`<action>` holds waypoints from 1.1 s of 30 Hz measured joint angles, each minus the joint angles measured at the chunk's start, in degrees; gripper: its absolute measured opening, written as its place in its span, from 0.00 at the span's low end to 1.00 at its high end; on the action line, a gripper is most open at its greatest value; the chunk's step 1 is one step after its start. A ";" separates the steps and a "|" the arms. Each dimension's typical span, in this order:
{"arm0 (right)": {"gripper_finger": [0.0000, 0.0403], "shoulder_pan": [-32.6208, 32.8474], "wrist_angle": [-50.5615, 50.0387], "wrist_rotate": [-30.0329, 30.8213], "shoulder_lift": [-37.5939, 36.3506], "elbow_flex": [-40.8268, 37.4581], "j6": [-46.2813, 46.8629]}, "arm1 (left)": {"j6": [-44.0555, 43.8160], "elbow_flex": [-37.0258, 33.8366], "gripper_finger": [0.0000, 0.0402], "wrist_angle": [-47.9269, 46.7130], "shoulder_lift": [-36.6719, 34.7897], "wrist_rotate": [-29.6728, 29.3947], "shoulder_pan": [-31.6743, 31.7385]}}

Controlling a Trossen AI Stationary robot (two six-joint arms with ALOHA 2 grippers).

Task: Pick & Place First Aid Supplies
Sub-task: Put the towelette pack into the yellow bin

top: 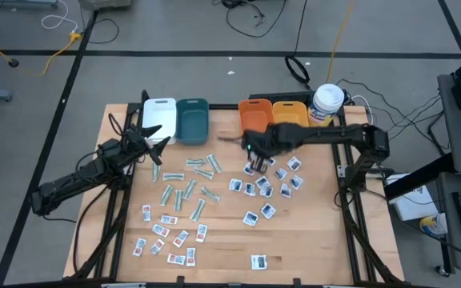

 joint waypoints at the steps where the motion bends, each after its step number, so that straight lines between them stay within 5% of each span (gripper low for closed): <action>1: 0.00 -1.50 -0.36 1.15 0.00 0.00 0.66 | -0.01 -0.01 0.74 0.00 0.01 0.00 0.00; 18: 0.00 -21.06 -6.06 13.19 0.00 0.00 0.92 | 0.00 0.00 0.74 0.00 0.01 -0.02 0.00; 33: 0.00 -23.84 -4.87 12.82 -0.02 -9.80 0.27 | -0.01 0.00 0.74 0.02 -0.01 -0.02 0.00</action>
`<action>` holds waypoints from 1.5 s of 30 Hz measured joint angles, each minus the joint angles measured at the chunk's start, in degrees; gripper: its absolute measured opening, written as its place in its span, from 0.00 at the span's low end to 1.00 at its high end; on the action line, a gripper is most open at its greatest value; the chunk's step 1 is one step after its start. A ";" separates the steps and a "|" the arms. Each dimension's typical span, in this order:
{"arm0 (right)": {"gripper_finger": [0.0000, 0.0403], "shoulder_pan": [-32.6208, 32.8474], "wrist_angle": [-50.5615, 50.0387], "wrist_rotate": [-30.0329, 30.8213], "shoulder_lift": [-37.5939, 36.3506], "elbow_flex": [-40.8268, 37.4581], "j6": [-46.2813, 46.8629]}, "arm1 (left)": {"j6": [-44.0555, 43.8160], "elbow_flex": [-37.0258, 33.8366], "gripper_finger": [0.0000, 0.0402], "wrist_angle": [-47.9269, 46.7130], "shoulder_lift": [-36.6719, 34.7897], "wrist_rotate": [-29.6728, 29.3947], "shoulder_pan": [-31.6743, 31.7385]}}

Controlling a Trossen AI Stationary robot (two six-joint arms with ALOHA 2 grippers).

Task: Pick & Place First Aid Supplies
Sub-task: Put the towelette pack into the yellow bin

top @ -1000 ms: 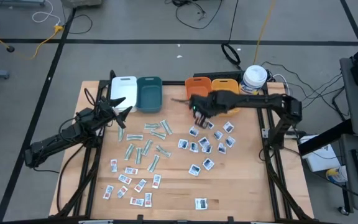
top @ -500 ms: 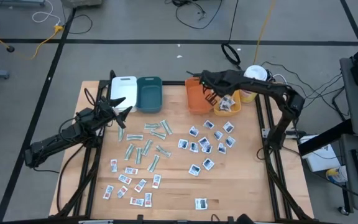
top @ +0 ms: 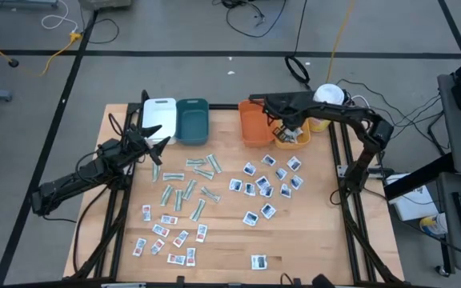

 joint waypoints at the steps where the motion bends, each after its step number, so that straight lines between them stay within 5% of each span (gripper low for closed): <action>1: 0.00 0.00 0.32 -0.01 0.00 -0.88 -0.13 | 0.02 0.00 0.74 -0.02 0.01 0.01 0.00; 10: 0.05 0.13 1.86 -0.01 0.00 -3.49 -2.50 | 0.01 0.00 0.74 -0.02 0.01 0.00 -0.01; 23: 0.44 0.15 1.13 -0.09 -0.58 -2.46 -5.27 | 0.01 -0.01 0.74 -0.01 0.02 0.00 0.00; 29: 0.44 0.18 0.74 -0.28 -3.87 -1.60 -5.45 | 0.00 -0.01 0.74 -0.01 0.00 0.00 0.00; 37: 0.41 1.56 0.93 -7.68 -8.13 -1.44 -4.05 | 0.02 -0.01 0.74 -0.02 0.02 0.00 0.00; 45: 0.43 10.79 0.77 -7.70 -8.50 -1.48 -5.41 | 0.00 -0.01 0.74 -0.02 0.00 0.00 -0.02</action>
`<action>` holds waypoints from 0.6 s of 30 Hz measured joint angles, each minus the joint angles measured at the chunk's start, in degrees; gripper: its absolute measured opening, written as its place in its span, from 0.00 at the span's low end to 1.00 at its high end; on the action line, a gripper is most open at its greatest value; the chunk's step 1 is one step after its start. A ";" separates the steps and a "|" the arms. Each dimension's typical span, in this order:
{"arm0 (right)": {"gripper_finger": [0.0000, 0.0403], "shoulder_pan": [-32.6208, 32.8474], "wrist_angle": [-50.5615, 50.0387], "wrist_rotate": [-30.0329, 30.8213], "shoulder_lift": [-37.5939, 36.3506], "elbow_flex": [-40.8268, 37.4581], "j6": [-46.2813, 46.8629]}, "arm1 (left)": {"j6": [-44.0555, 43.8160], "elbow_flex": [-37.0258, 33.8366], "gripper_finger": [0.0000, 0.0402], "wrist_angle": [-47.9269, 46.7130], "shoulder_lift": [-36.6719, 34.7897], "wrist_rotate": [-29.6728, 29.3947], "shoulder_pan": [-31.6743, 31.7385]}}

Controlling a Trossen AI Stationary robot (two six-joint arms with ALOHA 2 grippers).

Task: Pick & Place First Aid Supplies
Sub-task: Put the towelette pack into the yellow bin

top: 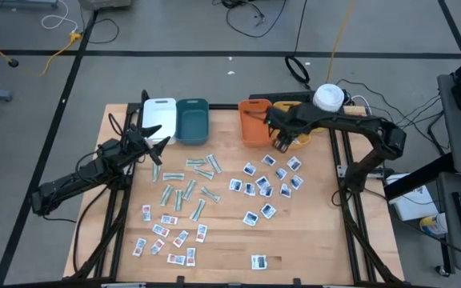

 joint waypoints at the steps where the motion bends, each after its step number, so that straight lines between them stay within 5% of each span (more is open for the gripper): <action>1: 0.44 1.85 0.04 -0.04 0.00 0.00 0.00 | 0.00 -0.01 0.74 0.00 0.02 0.01 0.00; 18: 0.44 36.07 6.46 -6.42 -0.02 0.00 14.81 | 0.02 0.01 0.74 0.00 0.02 0.00 0.02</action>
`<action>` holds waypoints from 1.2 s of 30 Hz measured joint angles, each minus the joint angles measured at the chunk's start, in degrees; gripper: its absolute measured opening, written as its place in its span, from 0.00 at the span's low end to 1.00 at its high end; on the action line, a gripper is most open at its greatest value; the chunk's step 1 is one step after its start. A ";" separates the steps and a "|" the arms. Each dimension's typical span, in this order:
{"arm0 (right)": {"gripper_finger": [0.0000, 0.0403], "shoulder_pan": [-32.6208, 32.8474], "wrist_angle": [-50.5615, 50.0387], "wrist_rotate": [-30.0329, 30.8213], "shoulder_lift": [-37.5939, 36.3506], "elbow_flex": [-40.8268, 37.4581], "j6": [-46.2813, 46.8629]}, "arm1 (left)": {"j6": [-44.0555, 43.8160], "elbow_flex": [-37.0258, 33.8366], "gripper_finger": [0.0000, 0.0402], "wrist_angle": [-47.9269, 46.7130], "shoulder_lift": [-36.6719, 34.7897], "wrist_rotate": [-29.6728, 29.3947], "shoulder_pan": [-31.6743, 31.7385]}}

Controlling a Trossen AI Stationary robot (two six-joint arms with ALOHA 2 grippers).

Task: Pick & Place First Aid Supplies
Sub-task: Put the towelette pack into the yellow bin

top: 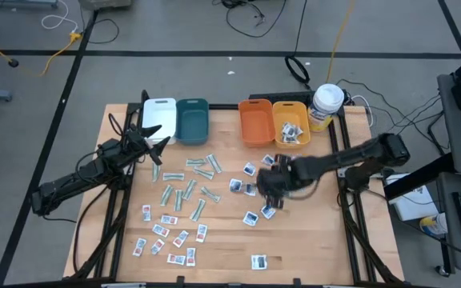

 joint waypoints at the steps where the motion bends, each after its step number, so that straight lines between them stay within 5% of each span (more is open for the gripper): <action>1: 0.44 1.81 0.64 -0.50 0.00 0.00 1.15 | -0.02 0.00 0.74 0.00 0.00 0.00 -0.02; 16: 0.44 20.36 10.74 -5.71 1.45 -0.05 12.39 | -0.02 -0.01 0.74 0.01 0.00 0.00 -0.01; 24: 0.44 22.84 12.51 -5.55 2.17 -0.04 15.21 | 0.00 -0.01 0.74 -0.02 -0.02 0.00 -0.02; 36: 0.44 25.01 24.87 -7.15 13.03 -0.04 15.25 | -0.02 0.00 0.74 -0.02 0.00 0.00 -0.02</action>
